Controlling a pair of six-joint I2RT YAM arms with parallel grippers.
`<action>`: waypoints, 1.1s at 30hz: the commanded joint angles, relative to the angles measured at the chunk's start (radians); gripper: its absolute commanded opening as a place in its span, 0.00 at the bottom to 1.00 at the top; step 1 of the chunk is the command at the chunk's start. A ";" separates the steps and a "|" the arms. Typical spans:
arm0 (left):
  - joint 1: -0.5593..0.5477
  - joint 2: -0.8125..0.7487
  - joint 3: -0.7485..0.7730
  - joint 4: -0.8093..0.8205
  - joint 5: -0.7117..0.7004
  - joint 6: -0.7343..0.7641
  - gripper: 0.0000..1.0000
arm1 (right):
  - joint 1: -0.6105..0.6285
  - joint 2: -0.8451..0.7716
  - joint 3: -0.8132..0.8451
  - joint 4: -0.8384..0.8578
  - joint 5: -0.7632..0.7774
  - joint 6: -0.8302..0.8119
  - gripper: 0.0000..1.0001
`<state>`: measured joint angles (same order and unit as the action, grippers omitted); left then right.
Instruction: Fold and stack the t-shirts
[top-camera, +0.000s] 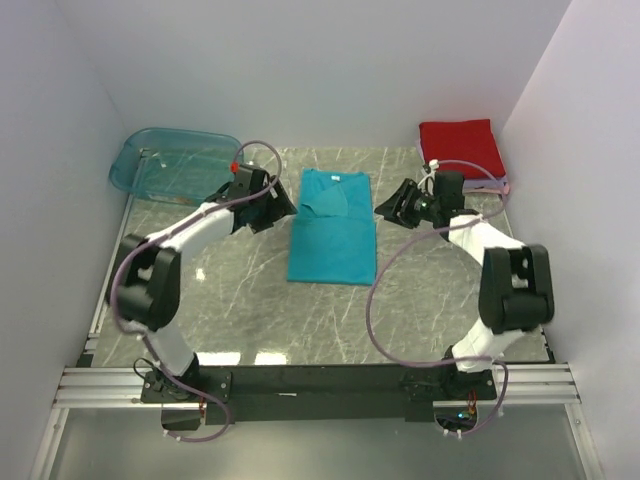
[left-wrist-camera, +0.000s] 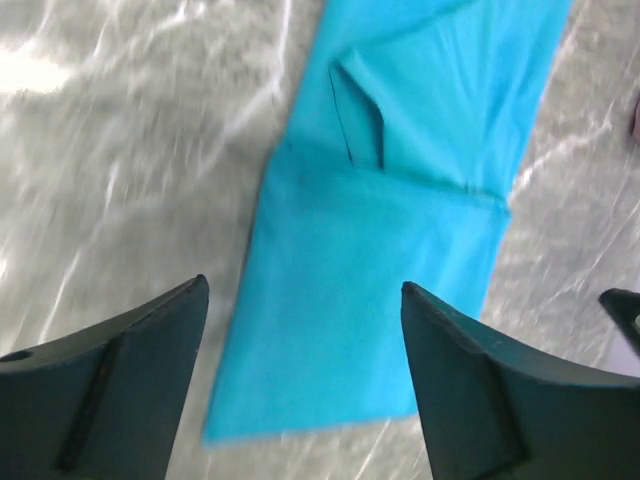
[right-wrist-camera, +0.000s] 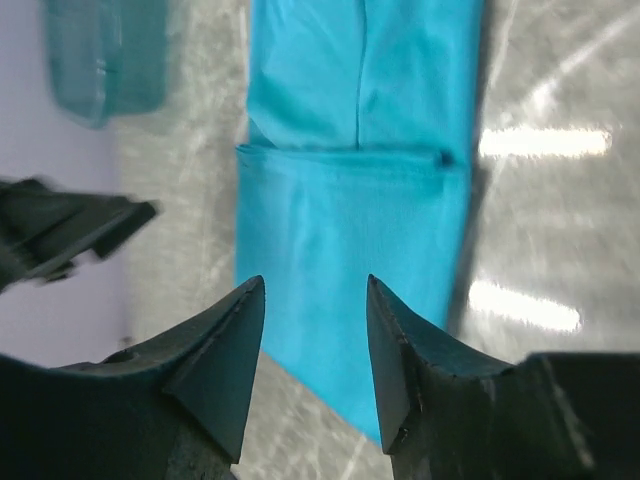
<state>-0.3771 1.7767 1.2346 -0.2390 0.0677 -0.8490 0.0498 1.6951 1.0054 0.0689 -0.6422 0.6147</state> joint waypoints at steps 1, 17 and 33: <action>-0.074 -0.128 -0.055 -0.176 -0.147 0.034 0.84 | 0.045 -0.132 -0.048 -0.252 0.197 -0.136 0.53; -0.252 -0.096 -0.129 -0.315 -0.209 0.024 0.62 | 0.320 -0.286 -0.185 -0.503 0.529 -0.127 0.54; -0.312 0.050 -0.073 -0.379 -0.203 0.010 0.49 | 0.407 -0.178 -0.114 -0.550 0.621 -0.087 0.52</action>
<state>-0.6758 1.7996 1.1442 -0.5892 -0.1326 -0.8326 0.4454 1.4990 0.8482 -0.4675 -0.0715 0.5095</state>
